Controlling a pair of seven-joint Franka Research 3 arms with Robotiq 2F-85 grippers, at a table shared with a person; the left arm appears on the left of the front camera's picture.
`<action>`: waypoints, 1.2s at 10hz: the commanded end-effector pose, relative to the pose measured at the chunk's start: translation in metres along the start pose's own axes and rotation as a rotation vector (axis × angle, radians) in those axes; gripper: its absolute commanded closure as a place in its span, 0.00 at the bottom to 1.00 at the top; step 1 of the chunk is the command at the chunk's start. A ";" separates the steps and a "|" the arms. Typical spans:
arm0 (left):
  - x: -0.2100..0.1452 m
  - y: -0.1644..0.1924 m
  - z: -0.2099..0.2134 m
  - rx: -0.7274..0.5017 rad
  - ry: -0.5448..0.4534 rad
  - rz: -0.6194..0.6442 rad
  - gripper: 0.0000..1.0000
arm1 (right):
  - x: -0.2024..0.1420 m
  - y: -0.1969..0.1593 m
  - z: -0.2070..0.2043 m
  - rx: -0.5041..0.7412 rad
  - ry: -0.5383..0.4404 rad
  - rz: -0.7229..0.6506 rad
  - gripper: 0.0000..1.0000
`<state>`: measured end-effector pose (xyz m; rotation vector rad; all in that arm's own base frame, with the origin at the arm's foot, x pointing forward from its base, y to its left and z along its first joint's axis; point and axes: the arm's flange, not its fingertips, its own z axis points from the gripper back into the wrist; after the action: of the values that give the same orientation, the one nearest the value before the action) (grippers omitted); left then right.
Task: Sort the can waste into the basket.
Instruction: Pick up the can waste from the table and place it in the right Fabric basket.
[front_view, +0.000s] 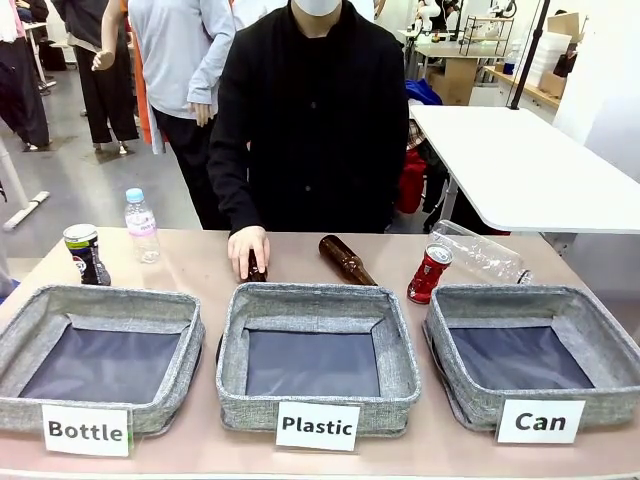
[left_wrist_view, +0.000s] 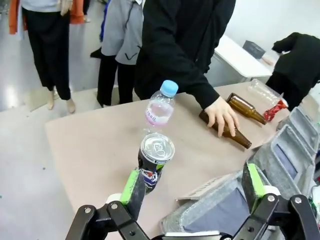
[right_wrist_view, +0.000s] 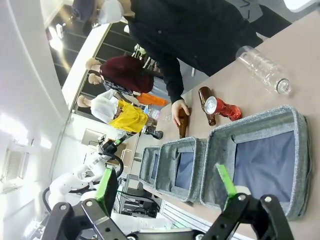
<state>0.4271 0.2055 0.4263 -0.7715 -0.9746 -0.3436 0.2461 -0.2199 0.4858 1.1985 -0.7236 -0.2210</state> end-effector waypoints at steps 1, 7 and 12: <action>0.002 -0.022 0.013 -0.017 -0.011 0.002 0.00 | 0.003 0.000 0.000 0.020 -0.014 0.030 0.00; 0.026 0.027 -0.002 -0.220 -0.081 -0.081 0.00 | 0.003 0.000 0.000 0.020 -0.014 0.030 0.00; -0.005 0.054 -0.021 -0.409 0.125 -0.421 0.00 | 0.003 0.000 0.000 0.020 -0.014 0.030 0.00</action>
<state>0.4674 0.2126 0.3905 -0.9432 -0.9117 -0.8709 0.2461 -0.2201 0.4851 1.1965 -0.7228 -0.2179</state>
